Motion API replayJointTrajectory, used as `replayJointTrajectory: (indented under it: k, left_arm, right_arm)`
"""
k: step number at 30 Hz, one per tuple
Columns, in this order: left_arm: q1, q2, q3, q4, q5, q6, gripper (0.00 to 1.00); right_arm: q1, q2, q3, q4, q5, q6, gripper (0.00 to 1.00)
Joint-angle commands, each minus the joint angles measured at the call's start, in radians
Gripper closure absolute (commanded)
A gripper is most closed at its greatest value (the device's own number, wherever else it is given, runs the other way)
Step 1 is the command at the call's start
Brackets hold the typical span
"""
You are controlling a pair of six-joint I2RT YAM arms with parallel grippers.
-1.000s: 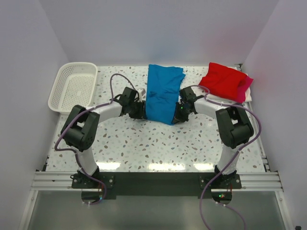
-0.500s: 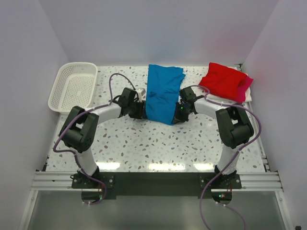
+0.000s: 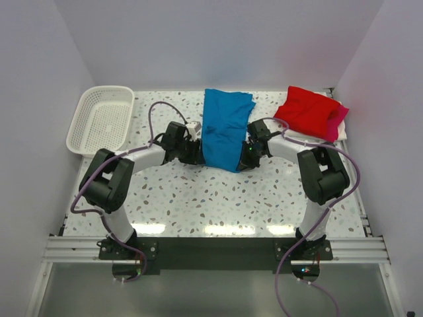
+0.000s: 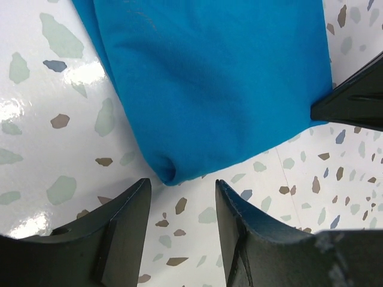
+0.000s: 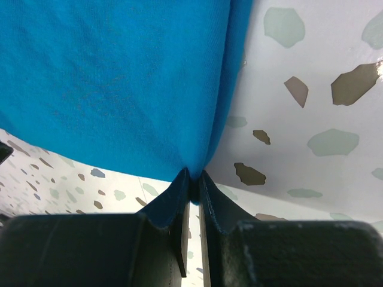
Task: Fold and stack the t-shirts
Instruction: Fold the tshirt
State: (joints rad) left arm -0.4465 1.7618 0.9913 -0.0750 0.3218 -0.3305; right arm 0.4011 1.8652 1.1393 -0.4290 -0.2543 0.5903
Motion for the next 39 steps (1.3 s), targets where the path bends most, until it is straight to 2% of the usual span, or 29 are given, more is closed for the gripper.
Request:
replayJointTrajectory:
  k: [1,9,12,13,16,18,23,29,32,39]
  left_arm:
    - [-0.003,0.040,0.049,0.041,0.007,0.015,0.48]
    - [-0.003,0.073,0.056,0.035,0.003,0.015,0.55]
    - [-0.003,0.080,0.056,0.046,0.017,0.015,0.65]
    - [-0.003,0.084,0.056,0.050,0.022,0.012,0.76]
    - [-0.003,0.087,0.055,0.050,0.037,0.010,0.94]
    - [-0.003,0.079,0.047,0.044,0.039,0.013,1.00]
    - [-0.003,0.019,0.020,-0.022,0.031,0.030,1.00]
    - [-0.017,-0.102,-0.051,-0.118,0.091,0.070,1.00]
    - [-0.059,-0.166,-0.098,-0.167,0.109,0.082,1.00]
    - [-0.139,-0.383,-0.201,-0.258,0.132,-0.024,1.00]
  right_arm:
    - [0.007,0.005,-0.006,-0.048,-0.005,-0.023,0.88]
    - [0.008,0.006,0.010,-0.059,-0.003,-0.027,0.88]
    - [0.007,0.009,0.011,-0.057,-0.005,-0.026,0.88]
    - [0.008,0.011,0.011,-0.059,-0.005,-0.026,0.89]
    - [0.007,0.006,0.011,-0.063,-0.003,-0.027,0.89]
    - [0.007,-0.003,0.010,-0.073,-0.005,-0.030,0.89]
    - [0.007,-0.063,-0.013,-0.111,0.003,-0.046,0.89]
    - [0.022,-0.181,-0.068,-0.212,0.010,-0.087,0.89]
    - [0.034,-0.264,-0.105,-0.278,0.016,-0.102,0.89]
    - [0.096,-0.467,-0.176,-0.417,0.007,-0.080,0.89]
